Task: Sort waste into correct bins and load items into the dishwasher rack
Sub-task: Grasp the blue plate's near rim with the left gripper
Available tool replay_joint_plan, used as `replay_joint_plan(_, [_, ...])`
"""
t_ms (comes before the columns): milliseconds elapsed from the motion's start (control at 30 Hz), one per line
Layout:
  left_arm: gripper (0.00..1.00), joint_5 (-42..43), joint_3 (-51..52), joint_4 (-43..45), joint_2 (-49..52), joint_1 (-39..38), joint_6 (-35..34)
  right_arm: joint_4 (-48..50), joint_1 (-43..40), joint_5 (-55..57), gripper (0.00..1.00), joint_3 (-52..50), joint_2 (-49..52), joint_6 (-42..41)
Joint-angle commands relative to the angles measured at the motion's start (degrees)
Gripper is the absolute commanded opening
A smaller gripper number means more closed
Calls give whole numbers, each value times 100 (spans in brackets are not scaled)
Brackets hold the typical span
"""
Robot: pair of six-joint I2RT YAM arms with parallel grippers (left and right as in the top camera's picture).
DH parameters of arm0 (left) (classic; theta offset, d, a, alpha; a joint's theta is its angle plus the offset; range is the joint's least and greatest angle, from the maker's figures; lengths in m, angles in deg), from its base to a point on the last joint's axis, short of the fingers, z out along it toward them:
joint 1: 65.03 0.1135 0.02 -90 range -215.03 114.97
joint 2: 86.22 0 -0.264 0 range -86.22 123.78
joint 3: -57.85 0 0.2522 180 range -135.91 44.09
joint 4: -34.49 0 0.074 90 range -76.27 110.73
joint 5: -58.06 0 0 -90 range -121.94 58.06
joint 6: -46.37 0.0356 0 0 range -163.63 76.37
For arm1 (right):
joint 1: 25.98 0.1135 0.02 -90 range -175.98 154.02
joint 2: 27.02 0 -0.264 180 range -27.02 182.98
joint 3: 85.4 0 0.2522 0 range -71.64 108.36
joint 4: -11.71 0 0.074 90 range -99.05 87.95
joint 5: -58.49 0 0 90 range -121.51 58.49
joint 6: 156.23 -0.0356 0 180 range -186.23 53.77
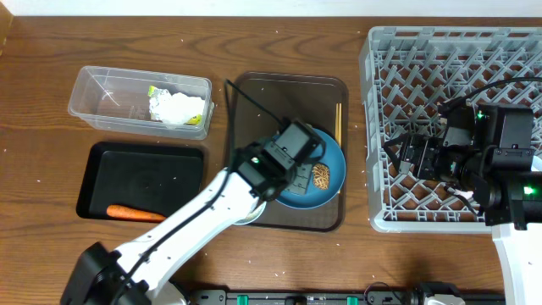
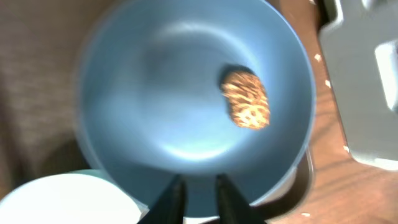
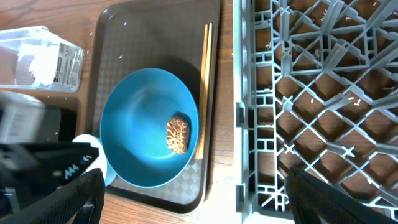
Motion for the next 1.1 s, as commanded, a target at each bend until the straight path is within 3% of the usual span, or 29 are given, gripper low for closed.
replay_joint_plan(0, [25,-505,11,-90,120,304,229,-4,63,-4,87,28,7,103])
replay_joint_plan(233, [37,-170,81,122,597,1161,597,-4,63,-4,87,28,7,101])
replay_joint_plan(467, [50,1342,81,557,1193,1644,1519,-7,63,-4,86,28,7,101])
replay_joint_plan(800, [51,946,85,555,1742,1668,1773,-2,63,-4,87,28,7,101])
replay_joint_plan(867, [47,916,85,599,1801,1676,1770,-4,63,-4,87,28,7,101])
replay_joint_plan(967, [24,918,85,623,1808,1676,1773,-9,63,-2,87,28,7,103])
replay_joint_plan(1067, [12,914,85,660,1808,1679,1777,-4,63,-4,87,28,7,103])
